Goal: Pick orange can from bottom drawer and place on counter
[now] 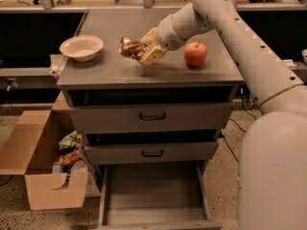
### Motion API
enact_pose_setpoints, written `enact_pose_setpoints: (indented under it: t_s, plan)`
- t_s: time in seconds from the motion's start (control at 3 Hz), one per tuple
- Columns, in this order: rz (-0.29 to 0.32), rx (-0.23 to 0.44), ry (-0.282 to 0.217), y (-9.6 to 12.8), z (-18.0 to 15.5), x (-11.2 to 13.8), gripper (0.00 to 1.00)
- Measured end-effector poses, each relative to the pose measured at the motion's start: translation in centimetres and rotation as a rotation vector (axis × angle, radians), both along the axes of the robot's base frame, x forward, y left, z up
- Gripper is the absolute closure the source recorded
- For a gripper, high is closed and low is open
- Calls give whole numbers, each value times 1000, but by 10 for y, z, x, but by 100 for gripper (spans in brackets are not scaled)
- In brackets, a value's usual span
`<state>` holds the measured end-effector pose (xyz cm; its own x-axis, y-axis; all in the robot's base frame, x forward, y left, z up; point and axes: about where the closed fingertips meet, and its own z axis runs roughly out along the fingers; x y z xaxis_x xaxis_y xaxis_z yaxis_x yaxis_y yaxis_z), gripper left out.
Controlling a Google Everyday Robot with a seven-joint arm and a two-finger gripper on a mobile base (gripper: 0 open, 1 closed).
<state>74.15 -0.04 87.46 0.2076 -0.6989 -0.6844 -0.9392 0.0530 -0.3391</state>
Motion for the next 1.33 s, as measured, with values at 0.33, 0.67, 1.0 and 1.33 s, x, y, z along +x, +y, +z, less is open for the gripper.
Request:
enact_pose_setpoints:
  t_s: [0.33, 0.67, 1.0, 1.33]
  plan:
    - [-10, 6, 23, 1, -1, 10, 39]
    - [-16, 11, 38, 1, -3, 16, 16]
    - [-17, 12, 40, 1, -3, 18, 0]
    - [-17, 12, 40, 1, -3, 18, 0]
